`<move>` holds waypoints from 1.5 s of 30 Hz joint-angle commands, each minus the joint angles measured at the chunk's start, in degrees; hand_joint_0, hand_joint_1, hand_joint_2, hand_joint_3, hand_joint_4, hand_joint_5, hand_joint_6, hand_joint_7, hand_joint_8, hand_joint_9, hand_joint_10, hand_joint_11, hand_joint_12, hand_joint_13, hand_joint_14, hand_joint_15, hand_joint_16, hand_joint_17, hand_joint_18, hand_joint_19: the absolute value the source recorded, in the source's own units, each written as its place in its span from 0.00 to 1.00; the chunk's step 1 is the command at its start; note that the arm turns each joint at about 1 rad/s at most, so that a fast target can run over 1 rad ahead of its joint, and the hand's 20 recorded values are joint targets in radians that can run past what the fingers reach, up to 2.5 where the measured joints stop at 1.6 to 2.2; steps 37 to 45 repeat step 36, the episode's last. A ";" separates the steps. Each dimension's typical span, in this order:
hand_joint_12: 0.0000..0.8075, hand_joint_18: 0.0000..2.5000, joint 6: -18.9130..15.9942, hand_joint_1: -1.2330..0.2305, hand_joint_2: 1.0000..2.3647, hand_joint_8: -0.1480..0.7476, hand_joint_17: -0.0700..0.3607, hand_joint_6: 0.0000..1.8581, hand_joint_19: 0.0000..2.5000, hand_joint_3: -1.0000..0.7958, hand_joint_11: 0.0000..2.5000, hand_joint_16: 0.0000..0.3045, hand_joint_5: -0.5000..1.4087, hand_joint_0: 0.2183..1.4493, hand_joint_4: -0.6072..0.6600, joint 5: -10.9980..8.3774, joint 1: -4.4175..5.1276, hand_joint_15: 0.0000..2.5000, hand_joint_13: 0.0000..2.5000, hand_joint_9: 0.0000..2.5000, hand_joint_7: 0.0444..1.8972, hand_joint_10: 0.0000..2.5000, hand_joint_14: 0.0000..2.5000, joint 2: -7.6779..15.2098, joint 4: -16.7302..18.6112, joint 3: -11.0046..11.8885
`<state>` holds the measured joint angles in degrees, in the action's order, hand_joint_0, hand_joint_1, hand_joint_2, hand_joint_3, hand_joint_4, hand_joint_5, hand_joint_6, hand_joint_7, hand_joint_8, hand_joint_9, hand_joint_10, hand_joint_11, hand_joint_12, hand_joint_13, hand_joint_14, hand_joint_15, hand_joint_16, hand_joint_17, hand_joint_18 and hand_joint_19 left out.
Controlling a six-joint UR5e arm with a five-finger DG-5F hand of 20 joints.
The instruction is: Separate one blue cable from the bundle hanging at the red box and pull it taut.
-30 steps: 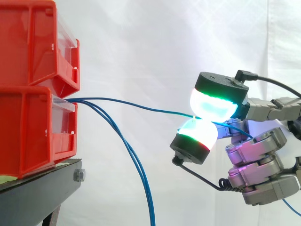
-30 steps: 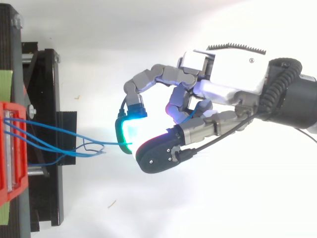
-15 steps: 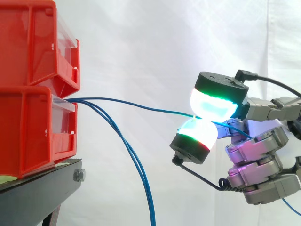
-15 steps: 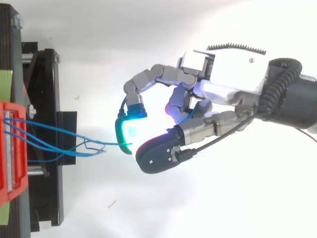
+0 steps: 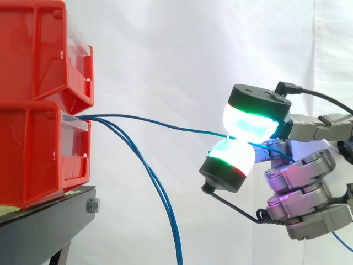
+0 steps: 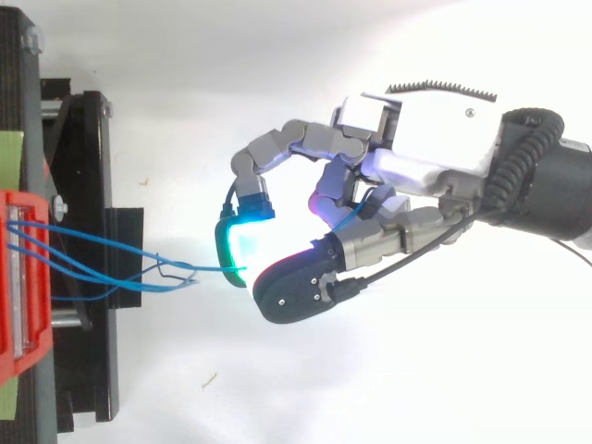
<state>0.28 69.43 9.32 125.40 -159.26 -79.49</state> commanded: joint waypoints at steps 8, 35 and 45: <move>0.47 0.72 0.07 0.29 0.01 0.55 0.43 0.47 0.78 0.59 0.72 0.17 0.20 0.35 0.32 0.00 0.00 0.67 0.49 0.63 0.66 0.45 0.90 0.01 0.09 0.03; 0.47 0.71 0.07 0.29 0.01 0.55 0.43 0.47 0.77 0.58 0.72 0.17 0.20 0.35 0.32 0.00 0.00 0.67 0.49 0.63 0.67 0.45 0.89 0.01 0.00 0.03; 0.47 0.71 0.07 0.29 0.01 0.55 0.43 0.47 0.77 0.59 0.71 0.17 0.20 0.35 0.32 0.00 0.00 0.66 0.49 0.63 0.67 0.46 0.89 0.01 0.00 0.03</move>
